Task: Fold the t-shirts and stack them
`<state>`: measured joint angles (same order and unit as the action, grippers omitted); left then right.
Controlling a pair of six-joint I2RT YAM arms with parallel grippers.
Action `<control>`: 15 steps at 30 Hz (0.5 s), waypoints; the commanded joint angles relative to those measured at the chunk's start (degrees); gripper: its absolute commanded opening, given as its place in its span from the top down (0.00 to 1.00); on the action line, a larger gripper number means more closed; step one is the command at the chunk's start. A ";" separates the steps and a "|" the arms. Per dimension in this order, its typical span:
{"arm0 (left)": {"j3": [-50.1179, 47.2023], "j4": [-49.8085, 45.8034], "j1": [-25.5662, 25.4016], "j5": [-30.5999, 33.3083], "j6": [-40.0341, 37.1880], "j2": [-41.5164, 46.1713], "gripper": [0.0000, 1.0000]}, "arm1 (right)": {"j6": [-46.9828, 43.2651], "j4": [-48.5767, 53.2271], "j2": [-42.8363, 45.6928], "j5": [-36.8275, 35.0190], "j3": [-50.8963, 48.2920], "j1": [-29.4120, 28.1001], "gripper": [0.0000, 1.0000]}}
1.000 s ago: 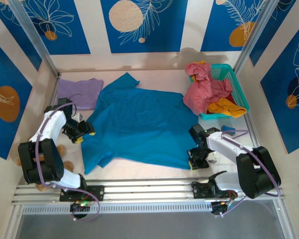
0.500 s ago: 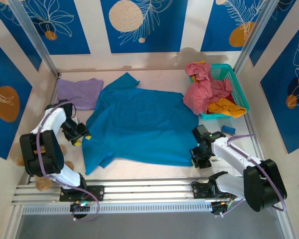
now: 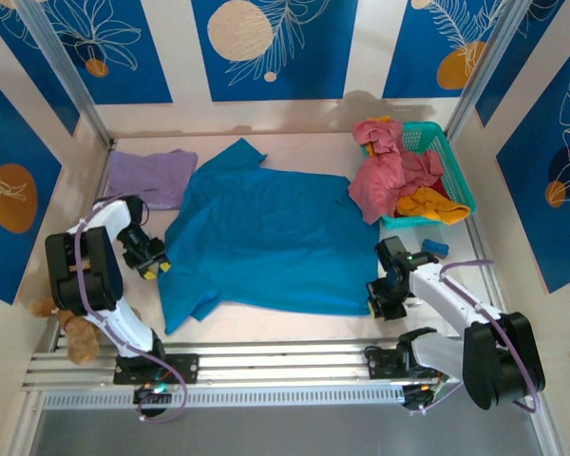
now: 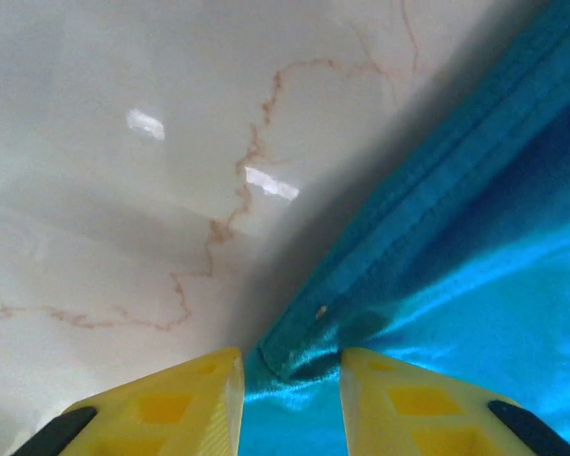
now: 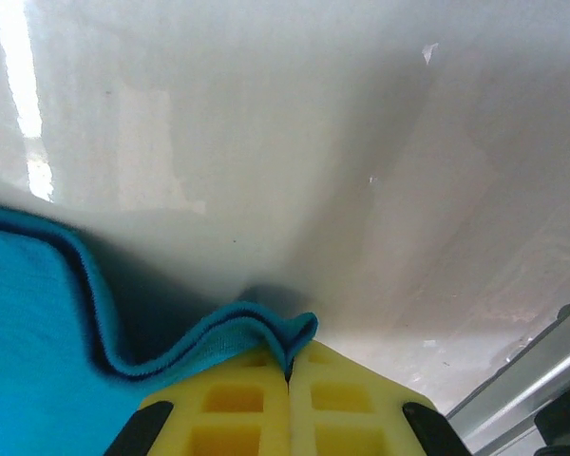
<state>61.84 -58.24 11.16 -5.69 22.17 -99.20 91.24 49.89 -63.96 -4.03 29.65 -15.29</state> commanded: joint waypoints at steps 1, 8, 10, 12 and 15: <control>-0.84 1.47 0.65 0.13 -0.62 -1.91 0.71 | -0.80 1.50 0.41 0.40 0.97 0.26 1.00; -1.90 3.17 0.54 -2.55 -1.24 -1.90 1.00 | -1.41 3.29 0.42 -0.98 2.72 -1.24 1.00; -1.91 2.31 0.58 -2.44 -1.50 -0.58 1.00 | -1.42 4.52 0.46 -1.95 3.66 -2.37 1.00; -1.58 0.70 0.60 -2.30 -1.93 1.27 1.00 | -1.33 5.71 0.52 -3.35 4.74 -3.61 1.00; -0.28 -1.92 0.56 -2.64 -2.53 3.20 1.00 | -1.16 6.51 0.50 -4.59 5.82 -4.63 1.00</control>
<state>60.58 -56.27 11.16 -7.09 20.84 -98.85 90.04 52.82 -63.94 -6.07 33.78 -19.05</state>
